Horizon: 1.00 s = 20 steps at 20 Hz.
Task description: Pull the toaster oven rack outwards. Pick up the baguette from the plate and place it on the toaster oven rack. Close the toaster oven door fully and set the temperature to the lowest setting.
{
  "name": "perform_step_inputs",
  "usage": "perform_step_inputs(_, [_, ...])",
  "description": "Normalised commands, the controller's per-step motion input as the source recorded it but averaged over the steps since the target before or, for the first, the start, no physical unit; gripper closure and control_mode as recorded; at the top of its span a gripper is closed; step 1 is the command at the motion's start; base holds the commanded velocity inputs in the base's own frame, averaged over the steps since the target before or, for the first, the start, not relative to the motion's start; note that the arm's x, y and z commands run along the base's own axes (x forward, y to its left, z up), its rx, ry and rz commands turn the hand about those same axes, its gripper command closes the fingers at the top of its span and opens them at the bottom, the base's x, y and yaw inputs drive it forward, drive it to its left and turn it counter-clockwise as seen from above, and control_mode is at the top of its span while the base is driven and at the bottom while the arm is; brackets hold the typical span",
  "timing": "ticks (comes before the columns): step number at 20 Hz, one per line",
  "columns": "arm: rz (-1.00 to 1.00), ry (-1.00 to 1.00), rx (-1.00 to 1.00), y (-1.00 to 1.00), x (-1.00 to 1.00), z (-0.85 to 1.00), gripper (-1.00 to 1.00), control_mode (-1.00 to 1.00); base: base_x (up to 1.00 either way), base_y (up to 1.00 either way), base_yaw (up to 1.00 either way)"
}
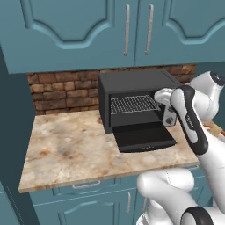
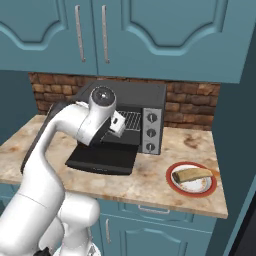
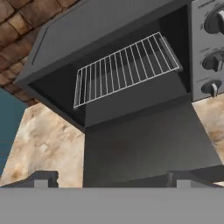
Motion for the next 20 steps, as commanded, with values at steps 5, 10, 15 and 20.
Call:
perform_step_inputs(5, [-0.10, -0.16, 0.27, -0.11, 0.02, 0.00, -1.00, -1.00, 0.00, 0.00, 0.00])
perform_step_inputs(10, [0.01, 0.00, 0.02, -0.07, 0.11, 0.01, -1.00, -1.00, 0.00, 0.00, 0.00])
perform_step_inputs(15, [0.01, 0.05, 0.00, -0.01, 0.02, -0.04, -1.00, -1.00, 0.00, 0.00, 0.00])
perform_step_inputs(20, [0.00, 0.07, 0.00, 0.11, 0.00, -0.02, -1.00, -1.00, 0.00, 0.00, 0.00])
